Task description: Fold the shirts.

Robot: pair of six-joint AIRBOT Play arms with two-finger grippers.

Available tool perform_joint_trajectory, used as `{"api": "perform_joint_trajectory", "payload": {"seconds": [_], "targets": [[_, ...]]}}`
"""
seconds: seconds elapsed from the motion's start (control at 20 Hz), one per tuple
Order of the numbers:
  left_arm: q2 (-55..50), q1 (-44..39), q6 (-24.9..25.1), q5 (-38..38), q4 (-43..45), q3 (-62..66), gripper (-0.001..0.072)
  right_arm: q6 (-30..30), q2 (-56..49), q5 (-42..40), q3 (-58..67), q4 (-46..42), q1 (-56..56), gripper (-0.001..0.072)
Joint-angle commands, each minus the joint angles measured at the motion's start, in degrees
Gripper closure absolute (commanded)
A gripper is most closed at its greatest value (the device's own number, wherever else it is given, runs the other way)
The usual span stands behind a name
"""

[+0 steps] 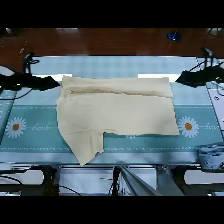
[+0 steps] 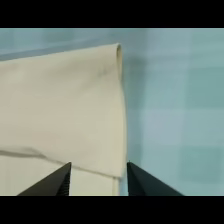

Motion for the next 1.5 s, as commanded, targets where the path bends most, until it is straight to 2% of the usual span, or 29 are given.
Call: {"api": "perform_joint_trajectory", "payload": {"seconds": [0.0,0.05,0.1,0.15,0.2,0.3,0.35,0.4,0.7,1.1,1.35,1.4,1.45], "targets": [[5.07,8.94,-5.2,-17.09,8.59,-0.52,0.0286,2.75,5.51,15.17,1.25,-20.65,-3.89,0.0274],[6.73,11.04,-4.24,-19.76,7.78,-3.96,0.0286,4.63,5.95,18.8,0.13,-24.44,-5.33,0.0297],[8.81,12.92,-3.5,-21.81,7.19,-8.5,0.0285,5.79,6.86,19.32,-2.27,-23.43,-7.32,0.0349],[10.97,14.43,-3.23,-22.93,7.17,-13.27,0.0239,4.87,8.26,18.84,-5.99,-20.13,-9.35,0.0356],[13.42,15.82,-2.58,-23.41,7.15,-18.23,0.0177,3.41,9.64,18.38,-9.4,-17.2,-10.82,0.0355],[18.47,18.16,-0.15,-23.39,6.75,-26.8,0.0147,1.05,12.33,15.91,-15.67,-11.47,-13.29,0.0326],[20.68,18.78,0.68,-23.43,6.82,-30.12,0.0075,0.02,13.27,15.06,-17.92,-9.7,-13.9,0.0283],[22.47,19.02,0.76,-23.54,6.8,-32.74,0.0016,-0.66,13.88,14.62,-19.67,-9.22,-14.03,0.0278],[24.52,15.19,0.55,-22.12,6.51,-39.39,0.0014,-0.96,14.12,14.49,-21.64,-8.35,-13.99,0.0278],[21.68,1.11,-7.43,-12.57,3.08,-39.43,0.0025,-0.94,14.12,16.33,-21.64,-7.1,-13.99,0.0278],[16.76,-6.12,-12.76,-8.68,2.78,-39.43,0.0041,-0.92,14.12,16.76,-21.64,-7.13,-13.99,0.0278],[15.65,-6.97,-13.51,-7.96,2.16,-39.43,0.0113,-0.9,14.14,16.92,-21.64,-7.13,-13.99,0.0278],[14.71,-7.52,-14.4,-7.34,1.84,-39.41,0.0355,-0.92,14.4,16.96,-21.64,-7.13,-13.99,0.0278]]}}
